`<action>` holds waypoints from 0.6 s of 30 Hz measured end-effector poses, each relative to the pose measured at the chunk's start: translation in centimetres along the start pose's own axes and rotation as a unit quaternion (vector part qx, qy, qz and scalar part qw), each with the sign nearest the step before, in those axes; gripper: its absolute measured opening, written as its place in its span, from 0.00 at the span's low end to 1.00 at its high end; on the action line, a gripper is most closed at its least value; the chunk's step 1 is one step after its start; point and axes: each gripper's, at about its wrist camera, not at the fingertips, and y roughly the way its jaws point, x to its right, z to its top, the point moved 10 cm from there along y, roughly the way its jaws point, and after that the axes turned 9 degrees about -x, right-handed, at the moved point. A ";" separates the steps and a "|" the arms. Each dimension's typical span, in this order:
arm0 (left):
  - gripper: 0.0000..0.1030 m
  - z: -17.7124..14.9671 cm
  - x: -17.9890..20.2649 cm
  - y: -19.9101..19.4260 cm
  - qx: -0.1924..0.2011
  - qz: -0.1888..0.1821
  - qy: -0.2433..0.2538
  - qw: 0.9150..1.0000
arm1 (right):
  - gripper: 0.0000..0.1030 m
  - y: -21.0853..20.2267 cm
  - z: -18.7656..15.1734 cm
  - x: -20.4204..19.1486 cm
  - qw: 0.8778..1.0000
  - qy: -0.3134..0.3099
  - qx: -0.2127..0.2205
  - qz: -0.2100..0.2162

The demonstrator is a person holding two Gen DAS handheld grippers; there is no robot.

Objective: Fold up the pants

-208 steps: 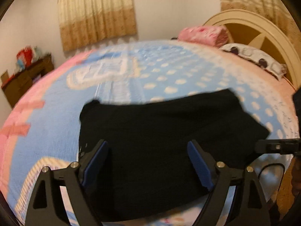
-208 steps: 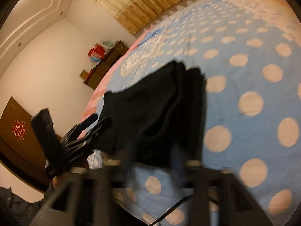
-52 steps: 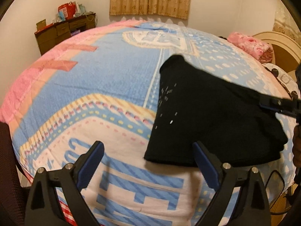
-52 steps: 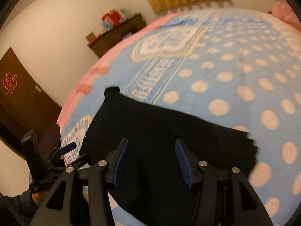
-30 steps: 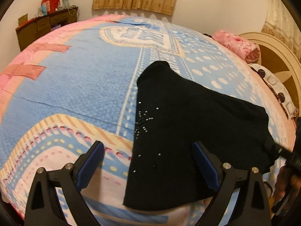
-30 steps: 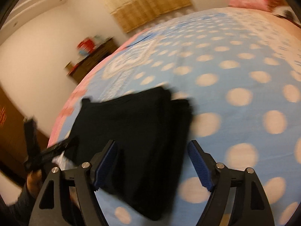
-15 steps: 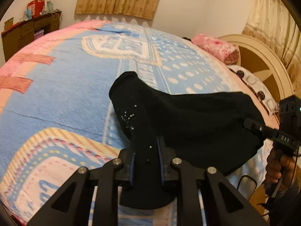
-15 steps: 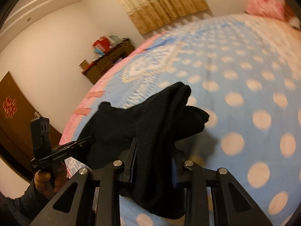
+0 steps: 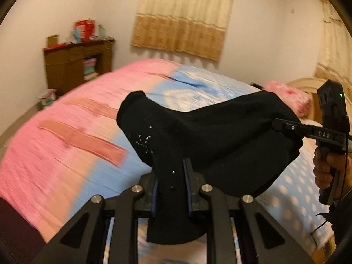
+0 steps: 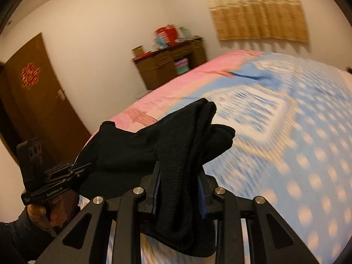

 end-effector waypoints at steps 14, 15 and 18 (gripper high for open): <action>0.19 0.2 -12.5 7.5 -0.018 0.104 -0.084 0.991 | 0.26 19.8 6.9 -1.8 0.996 -0.031 -0.072 0.035; 0.19 0.0 -12.8 7.8 -0.021 0.104 -0.087 0.991 | 0.26 20.9 6.8 -1.4 0.996 -0.027 -0.080 0.035; 0.23 -0.7 -13.0 8.9 -0.032 0.105 -0.091 0.990 | 0.26 22.5 6.2 -0.5 0.995 -0.020 -0.095 0.037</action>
